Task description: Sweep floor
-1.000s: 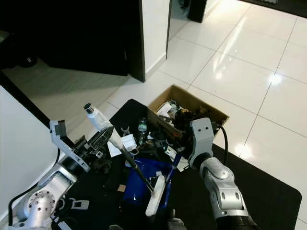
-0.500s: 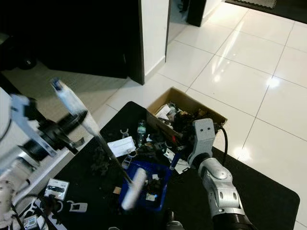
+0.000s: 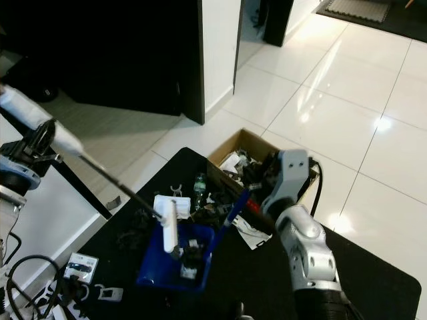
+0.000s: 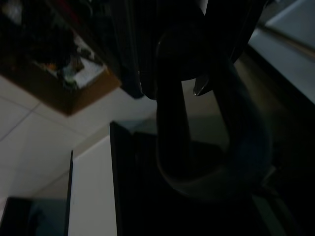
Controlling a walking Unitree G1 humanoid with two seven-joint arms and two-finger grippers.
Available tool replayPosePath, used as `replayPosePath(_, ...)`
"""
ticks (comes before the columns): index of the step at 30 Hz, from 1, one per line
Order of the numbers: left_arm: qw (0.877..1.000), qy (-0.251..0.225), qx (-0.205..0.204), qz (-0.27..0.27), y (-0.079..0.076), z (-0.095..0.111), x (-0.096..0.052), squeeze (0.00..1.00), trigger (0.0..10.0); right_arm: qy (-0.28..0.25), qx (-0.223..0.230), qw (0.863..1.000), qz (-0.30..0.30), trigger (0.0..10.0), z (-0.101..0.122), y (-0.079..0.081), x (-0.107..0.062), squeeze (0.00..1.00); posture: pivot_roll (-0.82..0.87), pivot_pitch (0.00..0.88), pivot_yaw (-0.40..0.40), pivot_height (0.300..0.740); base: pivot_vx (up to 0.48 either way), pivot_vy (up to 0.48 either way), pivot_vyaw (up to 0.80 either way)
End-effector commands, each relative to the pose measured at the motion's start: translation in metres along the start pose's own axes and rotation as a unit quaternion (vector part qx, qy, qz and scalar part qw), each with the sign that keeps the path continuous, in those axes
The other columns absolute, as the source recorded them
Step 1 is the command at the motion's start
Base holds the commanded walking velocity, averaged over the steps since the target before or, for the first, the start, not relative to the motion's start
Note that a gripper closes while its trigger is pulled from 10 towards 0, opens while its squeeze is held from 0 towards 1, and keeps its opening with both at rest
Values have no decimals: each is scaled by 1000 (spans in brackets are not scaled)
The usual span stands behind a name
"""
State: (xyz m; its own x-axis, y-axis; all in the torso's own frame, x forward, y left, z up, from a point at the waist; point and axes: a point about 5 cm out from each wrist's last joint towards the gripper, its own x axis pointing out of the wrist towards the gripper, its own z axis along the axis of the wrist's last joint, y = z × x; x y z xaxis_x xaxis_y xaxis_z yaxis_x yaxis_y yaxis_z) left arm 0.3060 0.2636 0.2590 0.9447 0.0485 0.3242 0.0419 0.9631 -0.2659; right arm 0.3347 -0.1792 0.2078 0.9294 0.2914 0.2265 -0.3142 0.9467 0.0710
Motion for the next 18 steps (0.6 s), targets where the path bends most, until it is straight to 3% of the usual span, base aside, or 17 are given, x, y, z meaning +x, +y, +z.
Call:
replayPosePath(1,998,-40,26,46,13,13,-2,0,10000,-18,5,1000,-5,10000,9,-2,-3,0,14,197,83,740,0,0,0)
replayPosePath(5,984,-92,54,139,36,33,-2,0,10000,-45,-11,998,-41,10000,29,-18,-4,0,9,197,85,740,0,0,0)
replayPosePath(13,967,-159,64,190,53,64,2,0,10000,-77,-18,994,-76,10000,48,-34,-2,0,14,193,85,740,0,0,0)
replayPosePath(18,975,-122,62,177,48,44,1,0,10000,-123,-39,987,-91,10000,75,-41,10,0,25,190,83,740,0,0,0)
